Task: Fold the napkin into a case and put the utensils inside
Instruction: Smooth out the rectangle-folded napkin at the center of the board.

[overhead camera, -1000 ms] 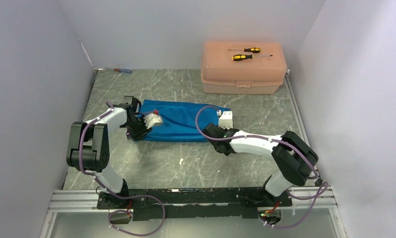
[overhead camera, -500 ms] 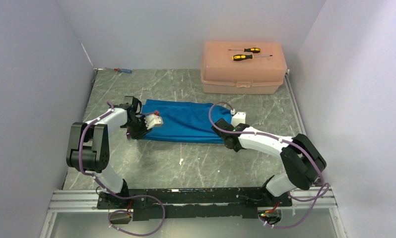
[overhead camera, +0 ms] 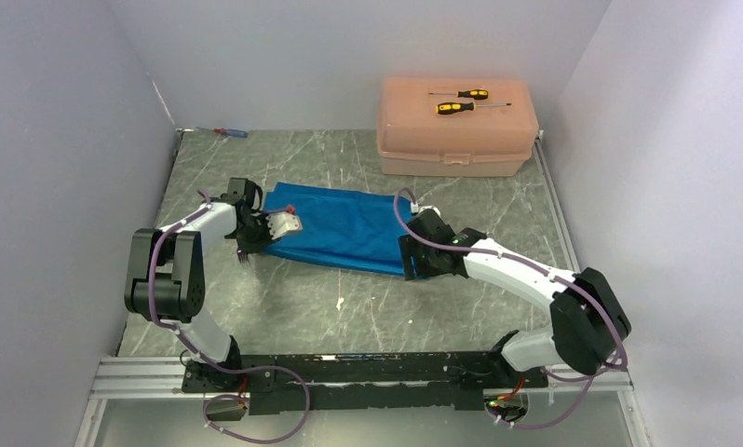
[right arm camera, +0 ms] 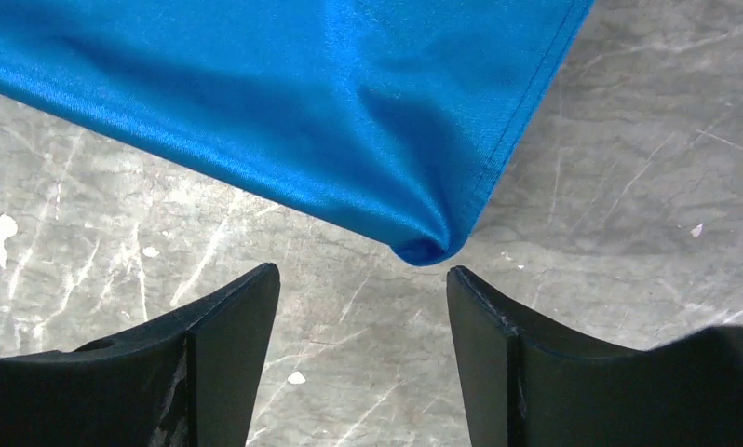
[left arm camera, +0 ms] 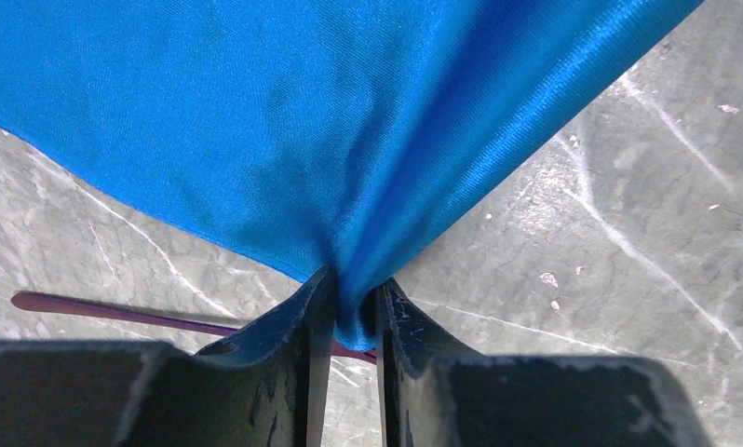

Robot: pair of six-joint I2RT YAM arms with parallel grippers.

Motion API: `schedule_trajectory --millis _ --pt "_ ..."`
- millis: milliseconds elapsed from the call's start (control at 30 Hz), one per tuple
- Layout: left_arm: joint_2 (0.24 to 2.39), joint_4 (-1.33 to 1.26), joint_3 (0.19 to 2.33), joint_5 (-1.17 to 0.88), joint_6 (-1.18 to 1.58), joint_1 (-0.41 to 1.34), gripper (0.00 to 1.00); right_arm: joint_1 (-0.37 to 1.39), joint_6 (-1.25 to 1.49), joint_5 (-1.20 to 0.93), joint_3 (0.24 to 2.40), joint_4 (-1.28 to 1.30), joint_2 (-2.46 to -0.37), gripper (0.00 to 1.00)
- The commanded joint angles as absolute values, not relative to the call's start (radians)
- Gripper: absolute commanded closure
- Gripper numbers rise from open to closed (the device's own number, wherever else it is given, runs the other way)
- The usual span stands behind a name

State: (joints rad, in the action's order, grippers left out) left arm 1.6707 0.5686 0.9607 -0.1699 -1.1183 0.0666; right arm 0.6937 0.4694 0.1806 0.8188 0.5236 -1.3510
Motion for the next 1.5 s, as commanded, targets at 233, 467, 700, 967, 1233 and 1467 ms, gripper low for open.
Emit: schedule_trajectory --millis 233,467,700,967,1233,1467 --pt "1.699 0.664 0.941 -0.140 -1.133 0.040 0.72 0.628 0.623 -0.042 0.842 0.400 -1.346 0.59" --pt "1.719 0.605 0.937 -0.085 -1.099 0.028 0.78 0.620 0.708 -0.105 0.799 0.408 -1.378 0.60" --pt "1.778 0.591 0.963 -0.051 -1.056 0.012 0.90 0.580 0.752 -0.103 0.693 0.407 -1.369 0.63" --pt "1.689 0.719 1.000 -0.173 -1.073 0.003 0.61 0.437 0.604 -0.060 0.852 0.554 -1.327 0.52" --pt "1.658 0.913 1.180 -0.338 -1.039 -0.008 0.26 0.289 0.549 -0.097 1.037 0.538 -1.459 0.29" --pt "1.743 1.049 1.430 -0.422 -0.983 -0.055 0.27 0.282 0.570 -0.183 1.033 0.419 -1.611 0.37"
